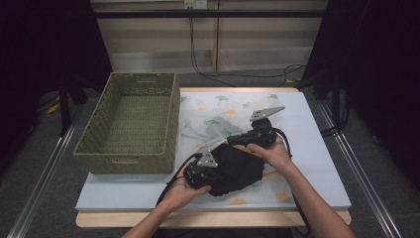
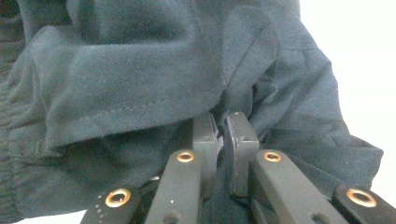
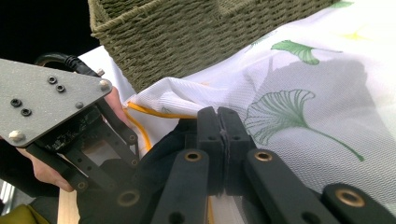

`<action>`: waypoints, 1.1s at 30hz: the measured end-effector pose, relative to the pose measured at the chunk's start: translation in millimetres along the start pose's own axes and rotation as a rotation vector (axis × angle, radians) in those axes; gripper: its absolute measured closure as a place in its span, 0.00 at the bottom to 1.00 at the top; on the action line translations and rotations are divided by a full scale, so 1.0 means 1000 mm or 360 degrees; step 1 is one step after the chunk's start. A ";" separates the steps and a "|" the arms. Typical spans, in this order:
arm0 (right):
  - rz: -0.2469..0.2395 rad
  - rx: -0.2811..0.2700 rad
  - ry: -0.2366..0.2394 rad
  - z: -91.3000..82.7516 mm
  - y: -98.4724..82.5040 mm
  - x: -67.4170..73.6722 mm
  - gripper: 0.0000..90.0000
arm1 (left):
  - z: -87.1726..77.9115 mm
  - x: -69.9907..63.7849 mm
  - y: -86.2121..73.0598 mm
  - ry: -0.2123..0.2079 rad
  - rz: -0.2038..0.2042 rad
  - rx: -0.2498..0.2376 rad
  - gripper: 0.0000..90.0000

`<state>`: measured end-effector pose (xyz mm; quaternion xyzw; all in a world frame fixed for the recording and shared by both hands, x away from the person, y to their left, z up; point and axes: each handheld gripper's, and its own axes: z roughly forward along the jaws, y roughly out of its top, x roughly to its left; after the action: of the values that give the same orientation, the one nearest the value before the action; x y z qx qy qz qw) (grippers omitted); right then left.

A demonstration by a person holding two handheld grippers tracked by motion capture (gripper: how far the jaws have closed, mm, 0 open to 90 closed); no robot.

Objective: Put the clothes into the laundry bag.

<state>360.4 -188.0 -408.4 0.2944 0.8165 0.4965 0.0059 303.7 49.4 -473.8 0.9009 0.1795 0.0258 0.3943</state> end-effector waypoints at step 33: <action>0.0048 0.0014 0.0017 -0.001 0.000 -0.003 1.00 | 0.001 0.017 0.027 0.0059 -0.0136 -0.0118 0.95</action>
<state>363.1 -190.2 -409.0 0.3042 0.8142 0.4945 -0.0072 327.9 38.3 -456.7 0.8766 0.2242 0.0322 0.4247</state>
